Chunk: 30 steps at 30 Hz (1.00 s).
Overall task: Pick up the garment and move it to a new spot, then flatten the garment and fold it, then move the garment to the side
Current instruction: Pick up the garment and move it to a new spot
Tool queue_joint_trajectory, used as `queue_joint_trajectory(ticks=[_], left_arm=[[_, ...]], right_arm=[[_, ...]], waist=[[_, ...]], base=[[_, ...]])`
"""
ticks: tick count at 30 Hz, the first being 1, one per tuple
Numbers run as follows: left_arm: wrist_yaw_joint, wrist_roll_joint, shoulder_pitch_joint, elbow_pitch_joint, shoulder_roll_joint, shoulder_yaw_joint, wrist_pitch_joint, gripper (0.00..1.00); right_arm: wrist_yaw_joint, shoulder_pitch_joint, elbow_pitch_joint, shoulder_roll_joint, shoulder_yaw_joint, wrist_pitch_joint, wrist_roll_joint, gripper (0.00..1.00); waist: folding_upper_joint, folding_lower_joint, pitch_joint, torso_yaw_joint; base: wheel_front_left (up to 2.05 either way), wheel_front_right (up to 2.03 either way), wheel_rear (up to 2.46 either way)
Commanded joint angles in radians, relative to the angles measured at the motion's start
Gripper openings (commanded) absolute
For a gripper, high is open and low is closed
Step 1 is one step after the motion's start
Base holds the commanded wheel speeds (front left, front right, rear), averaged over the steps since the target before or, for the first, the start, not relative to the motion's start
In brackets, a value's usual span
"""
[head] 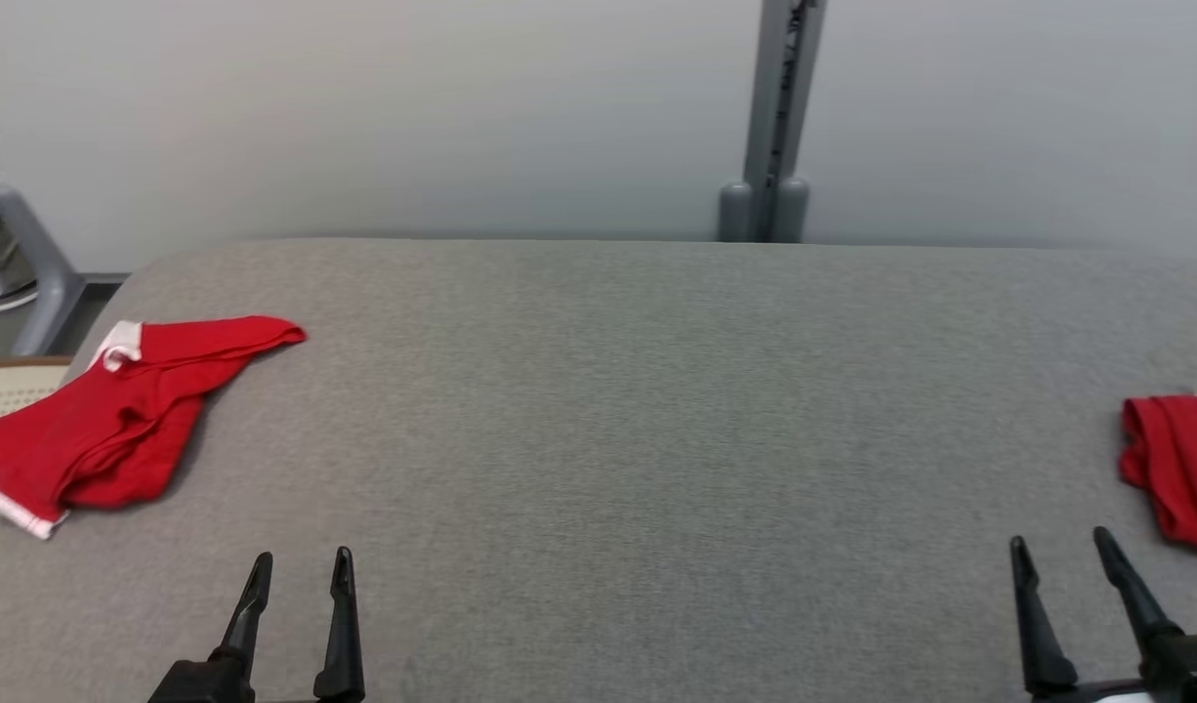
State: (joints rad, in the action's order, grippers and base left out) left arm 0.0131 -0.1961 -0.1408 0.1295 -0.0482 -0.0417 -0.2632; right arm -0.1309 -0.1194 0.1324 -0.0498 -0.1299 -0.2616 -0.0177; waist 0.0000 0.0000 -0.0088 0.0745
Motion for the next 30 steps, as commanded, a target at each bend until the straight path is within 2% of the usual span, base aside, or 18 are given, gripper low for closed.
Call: queue_joint_trajectory(ticks=[1,5,6,10,14,18,22,25,30], left_arm=[[0.006,-0.009,0.01,-0.004,-0.005,0.003,-0.002,1.0],[0.017,-0.023,-0.005,-0.005,-0.004,-0.007,-0.002,1.0],[0.017,-0.023,-0.005,-0.005,-0.004,-0.007,-0.002,1.0],[0.032,-0.038,-0.021,-0.017,-0.005,-0.005,-0.002,1.0],[0.042,-0.055,-0.034,-0.028,-0.004,0.01,-0.002,1.0],[0.044,-0.079,0.013,-0.029,-0.004,0.043,-0.002,1.0],[0.014,-0.08,0.11,0.035,-0.005,0.106,-0.002,1.0],[-0.015,-0.084,0.238,0.155,-0.044,0.134,0.0,1.0],[-0.04,-0.11,0.498,0.374,-0.128,0.152,0.085,1.0]], right_arm=[[0.0,-0.005,-0.015,-0.002,0.035,-0.005,0.019,1.0],[0.0,-0.014,-0.03,-0.004,0.1,-0.005,0.054,1.0],[0.0,-0.014,-0.03,-0.004,0.1,-0.005,0.054,1.0],[0.0,0.0,-0.039,-0.003,0.147,-0.004,0.071,1.0],[0.0,0.011,-0.037,-0.004,0.171,-0.005,0.067,1.0],[0.0,0.025,-0.034,-0.004,0.171,-0.005,0.052,1.0],[0.0,0.039,-0.027,-0.004,0.171,-0.005,0.036,1.0],[0.0,0.061,-0.022,-0.006,0.181,-0.005,0.025,1.0],[0.0,0.119,-0.028,-0.034,0.196,-0.005,0.023,1.0]], waist=[[0.0,0.0,0.001,0.067],[0.0,0.0,0.002,0.172],[0.0,0.0,0.002,0.172],[0.0,0.0,0.006,0.253],[0.0,0.0,0.012,0.284],[0.0,0.0,0.038,0.278],[0.0,0.0,0.084,0.242],[0.0,0.0,0.134,0.202],[0.0,0.0,0.257,0.13]], base=[[0.0,0.0,0.0],[0.0,0.0,0.0],[0.0,0.0,0.0],[0.0,0.0,0.0],[0.0,0.0,0.0],[0.0,0.0,0.0],[0.0,0.0,0.0],[0.0,0.0,0.0],[0.0,0.0,0.0]])
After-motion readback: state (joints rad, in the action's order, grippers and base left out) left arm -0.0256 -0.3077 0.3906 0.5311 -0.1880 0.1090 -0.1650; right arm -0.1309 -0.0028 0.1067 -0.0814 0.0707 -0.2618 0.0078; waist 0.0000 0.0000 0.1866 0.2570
